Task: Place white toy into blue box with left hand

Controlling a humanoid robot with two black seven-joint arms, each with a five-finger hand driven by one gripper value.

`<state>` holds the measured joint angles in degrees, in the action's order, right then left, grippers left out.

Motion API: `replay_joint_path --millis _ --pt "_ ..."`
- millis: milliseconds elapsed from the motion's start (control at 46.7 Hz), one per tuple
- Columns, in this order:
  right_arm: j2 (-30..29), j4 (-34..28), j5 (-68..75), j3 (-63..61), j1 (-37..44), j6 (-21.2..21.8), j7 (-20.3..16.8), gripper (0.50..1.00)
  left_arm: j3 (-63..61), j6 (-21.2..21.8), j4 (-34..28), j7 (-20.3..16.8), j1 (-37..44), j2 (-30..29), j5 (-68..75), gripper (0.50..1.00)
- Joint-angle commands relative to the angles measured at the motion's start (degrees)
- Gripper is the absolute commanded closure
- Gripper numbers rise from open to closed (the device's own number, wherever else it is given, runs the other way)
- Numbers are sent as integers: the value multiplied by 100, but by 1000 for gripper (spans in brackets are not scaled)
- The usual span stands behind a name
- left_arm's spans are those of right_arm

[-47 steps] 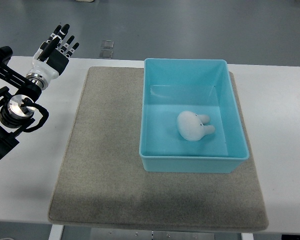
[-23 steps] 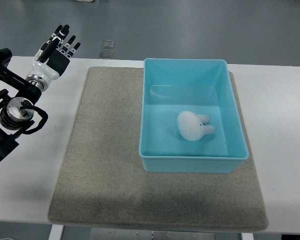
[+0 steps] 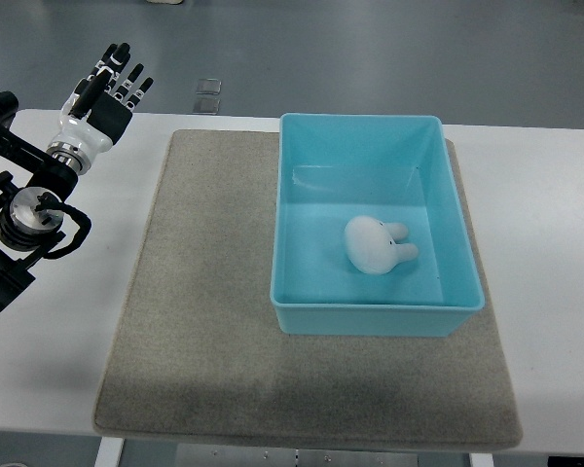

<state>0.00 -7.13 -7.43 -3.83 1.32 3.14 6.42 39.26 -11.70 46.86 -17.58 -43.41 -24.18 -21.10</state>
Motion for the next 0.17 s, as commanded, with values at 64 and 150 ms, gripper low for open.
replay_joint_path --millis 64,150 --pt "0 -52 -5 -3 0 46 -1 564 3 1 -2 0 -1 1 0 500" --pt "0 -43 -13 5 0 20 -1 564 12 1 -2 0 -1 1 0 500"
